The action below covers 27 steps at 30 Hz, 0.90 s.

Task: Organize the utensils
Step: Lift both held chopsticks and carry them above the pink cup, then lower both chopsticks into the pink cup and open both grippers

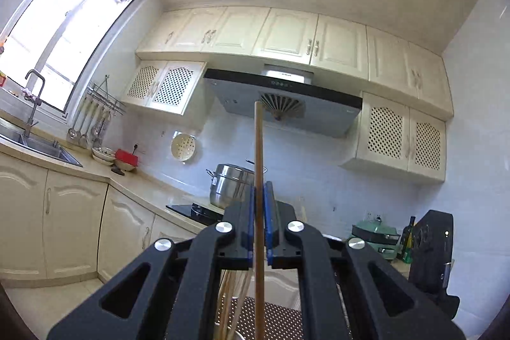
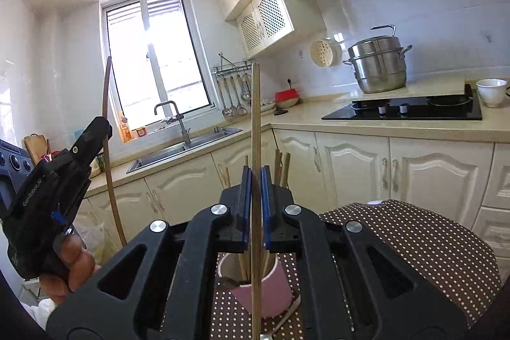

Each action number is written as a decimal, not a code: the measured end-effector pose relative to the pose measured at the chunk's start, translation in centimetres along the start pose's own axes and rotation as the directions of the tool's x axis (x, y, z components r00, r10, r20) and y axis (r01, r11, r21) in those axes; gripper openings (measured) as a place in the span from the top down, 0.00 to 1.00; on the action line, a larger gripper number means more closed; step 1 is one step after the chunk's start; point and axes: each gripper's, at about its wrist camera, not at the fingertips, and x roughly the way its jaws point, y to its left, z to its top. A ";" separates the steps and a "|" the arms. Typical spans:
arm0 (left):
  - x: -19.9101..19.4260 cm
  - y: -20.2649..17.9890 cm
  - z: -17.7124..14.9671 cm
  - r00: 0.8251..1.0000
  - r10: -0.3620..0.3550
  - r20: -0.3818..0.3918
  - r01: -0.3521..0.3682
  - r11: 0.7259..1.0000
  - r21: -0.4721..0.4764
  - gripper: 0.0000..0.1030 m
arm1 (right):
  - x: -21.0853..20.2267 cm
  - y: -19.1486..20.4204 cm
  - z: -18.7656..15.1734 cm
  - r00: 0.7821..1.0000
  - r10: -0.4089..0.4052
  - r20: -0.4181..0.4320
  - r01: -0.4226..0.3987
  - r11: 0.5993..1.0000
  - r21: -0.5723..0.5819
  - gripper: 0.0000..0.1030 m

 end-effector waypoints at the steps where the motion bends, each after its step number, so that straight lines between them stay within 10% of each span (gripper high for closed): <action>1: 0.0 0.6 0.3 1.000 0.009 0.015 -0.009 1.000 -0.007 0.95 | 0.4 0.1 0.2 1.000 0.006 0.012 -0.006 1.000 0.003 0.94; 27: 6.5 6.0 -8.4 0.980 0.079 -0.182 -0.075 0.997 0.029 0.95 | 9.3 -0.1 -0.5 0.993 0.073 0.091 -0.071 0.997 -0.030 0.94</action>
